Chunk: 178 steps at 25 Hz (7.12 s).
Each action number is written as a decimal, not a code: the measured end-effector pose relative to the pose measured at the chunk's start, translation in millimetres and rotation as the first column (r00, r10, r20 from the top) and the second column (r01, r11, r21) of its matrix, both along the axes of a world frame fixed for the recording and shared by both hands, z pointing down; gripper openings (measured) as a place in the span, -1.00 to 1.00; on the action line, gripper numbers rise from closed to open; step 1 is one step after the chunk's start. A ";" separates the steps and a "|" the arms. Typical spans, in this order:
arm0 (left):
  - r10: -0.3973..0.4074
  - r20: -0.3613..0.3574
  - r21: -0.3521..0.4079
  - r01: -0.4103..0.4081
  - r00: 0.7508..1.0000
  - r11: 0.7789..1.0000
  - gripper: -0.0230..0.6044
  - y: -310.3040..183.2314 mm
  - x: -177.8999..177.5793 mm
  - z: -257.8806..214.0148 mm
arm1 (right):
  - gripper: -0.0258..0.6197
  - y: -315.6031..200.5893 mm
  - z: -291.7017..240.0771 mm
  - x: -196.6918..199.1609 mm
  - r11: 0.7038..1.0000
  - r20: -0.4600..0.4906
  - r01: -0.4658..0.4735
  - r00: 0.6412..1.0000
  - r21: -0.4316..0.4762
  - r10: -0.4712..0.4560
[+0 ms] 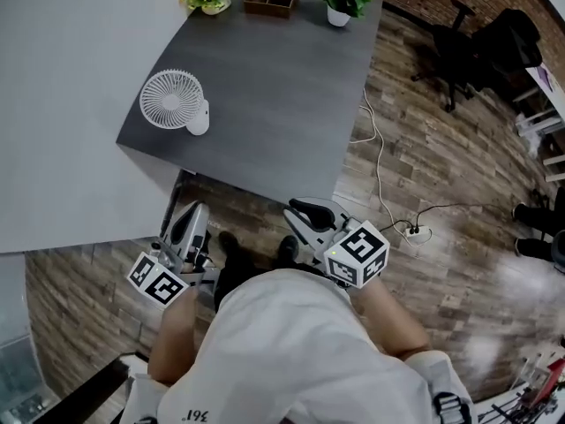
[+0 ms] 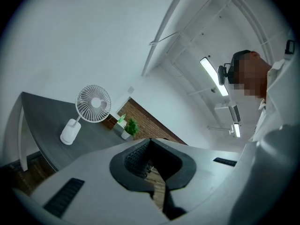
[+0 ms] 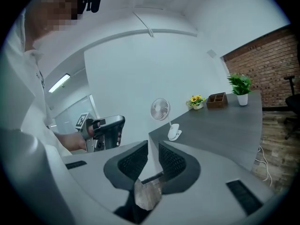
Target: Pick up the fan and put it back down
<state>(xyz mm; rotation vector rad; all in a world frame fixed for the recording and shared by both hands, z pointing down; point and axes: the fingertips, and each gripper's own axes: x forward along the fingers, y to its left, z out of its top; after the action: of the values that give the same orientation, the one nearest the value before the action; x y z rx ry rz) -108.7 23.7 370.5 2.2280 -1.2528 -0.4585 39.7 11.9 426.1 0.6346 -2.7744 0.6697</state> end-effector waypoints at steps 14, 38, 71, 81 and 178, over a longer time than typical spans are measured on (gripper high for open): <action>-0.052 0.033 -0.036 0.053 0.998 0.998 -0.92 -15.6 -36.3 2.2 | -0.54 -29.6 -0.2 -29.2 1.000 0.021 0.011 1.000 0.015 -0.011; -0.030 0.064 0.040 0.027 0.998 0.999 -0.48 -118.1 -188.9 -3.4 | -0.35 -143.9 -12.7 -158.4 0.989 -0.092 -0.090 0.991 0.116 0.101; 0.193 0.212 -0.025 -0.192 0.958 0.981 -0.06 -204.4 -196.6 30.2 | -0.04 -235.0 3.0 -237.9 0.990 -0.138 0.115 0.985 0.081 -0.103; 0.193 0.196 -0.031 -0.191 0.961 0.981 -0.06 -221.7 -185.4 38.6 | -0.04 -243.9 11.9 -250.3 0.987 -0.037 0.160 0.986 -0.010 -0.160; 0.390 0.052 0.308 -0.386 0.919 0.869 -0.18 -122.7 9.4 -140.0 | -0.05 -108.3 -183.7 -47.3 0.942 0.172 -0.255 0.960 0.219 0.220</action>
<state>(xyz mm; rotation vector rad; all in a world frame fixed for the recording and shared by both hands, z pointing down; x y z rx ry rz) -99.3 -99.1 230.5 2.6580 -0.7253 -0.5373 -7.6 -96.3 242.4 1.0234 -2.9702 0.4411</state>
